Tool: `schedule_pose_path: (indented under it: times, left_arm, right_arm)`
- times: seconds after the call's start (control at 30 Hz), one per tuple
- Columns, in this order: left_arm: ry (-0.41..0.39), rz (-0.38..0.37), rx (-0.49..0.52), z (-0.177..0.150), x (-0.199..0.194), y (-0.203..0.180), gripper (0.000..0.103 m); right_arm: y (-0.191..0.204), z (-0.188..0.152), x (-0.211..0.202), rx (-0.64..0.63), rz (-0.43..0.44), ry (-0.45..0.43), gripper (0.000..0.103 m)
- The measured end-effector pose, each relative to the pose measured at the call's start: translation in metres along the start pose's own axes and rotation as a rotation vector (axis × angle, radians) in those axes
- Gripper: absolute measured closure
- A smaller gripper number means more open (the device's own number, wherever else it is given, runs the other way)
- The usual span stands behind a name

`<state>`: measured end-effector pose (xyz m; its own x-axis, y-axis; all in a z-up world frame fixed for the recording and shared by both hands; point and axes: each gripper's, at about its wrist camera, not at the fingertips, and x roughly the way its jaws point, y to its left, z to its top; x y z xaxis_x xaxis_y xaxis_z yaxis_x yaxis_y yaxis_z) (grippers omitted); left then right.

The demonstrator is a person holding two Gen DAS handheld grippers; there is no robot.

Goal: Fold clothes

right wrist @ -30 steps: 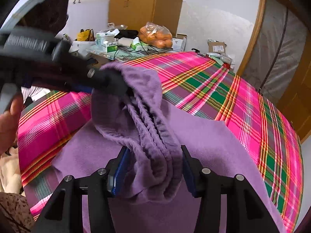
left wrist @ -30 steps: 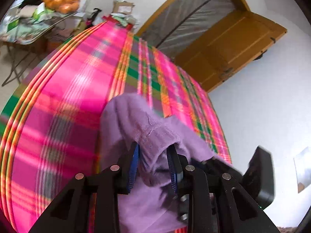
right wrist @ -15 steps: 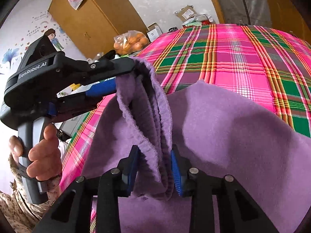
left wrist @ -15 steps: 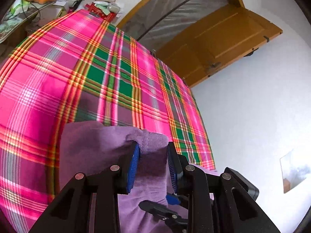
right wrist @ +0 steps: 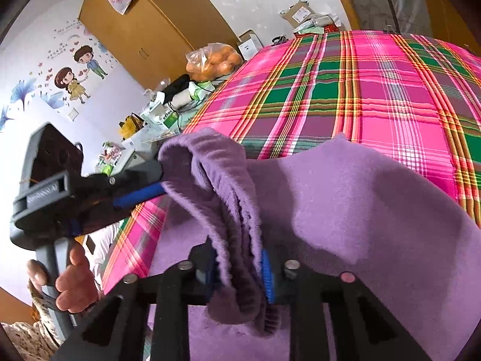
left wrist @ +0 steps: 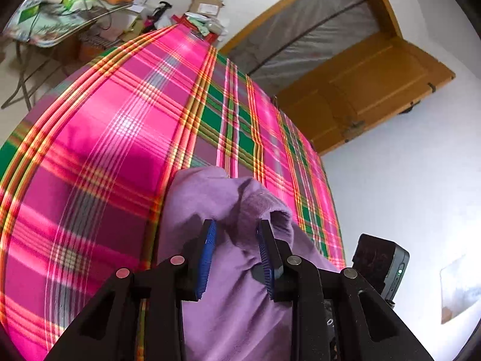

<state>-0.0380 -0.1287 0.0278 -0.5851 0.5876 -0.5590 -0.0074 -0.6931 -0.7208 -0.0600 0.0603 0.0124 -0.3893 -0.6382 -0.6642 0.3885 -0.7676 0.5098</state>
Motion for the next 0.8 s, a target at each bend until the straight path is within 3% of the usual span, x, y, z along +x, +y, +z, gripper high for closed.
schedule_pose_path:
  times: [0.33,0.53,0.8]
  left_arm:
    - [-0.083,-0.012,0.032,-0.013,-0.029,-0.017,0.073]
    - [-0.038,-0.014,0.044,-0.023,-0.019,-0.024,0.073]
    - [0.021,0.009,0.083,-0.04,0.003,-0.036,0.073]
  right_arm:
    - [0.008,-0.014,-0.044,0.056,0.045,-0.117,0.082]
    - [-0.003,-0.036,-0.082,0.121,0.05,-0.199,0.082]
    - [-0.021,-0.07,-0.11,0.205,0.001,-0.239,0.082]
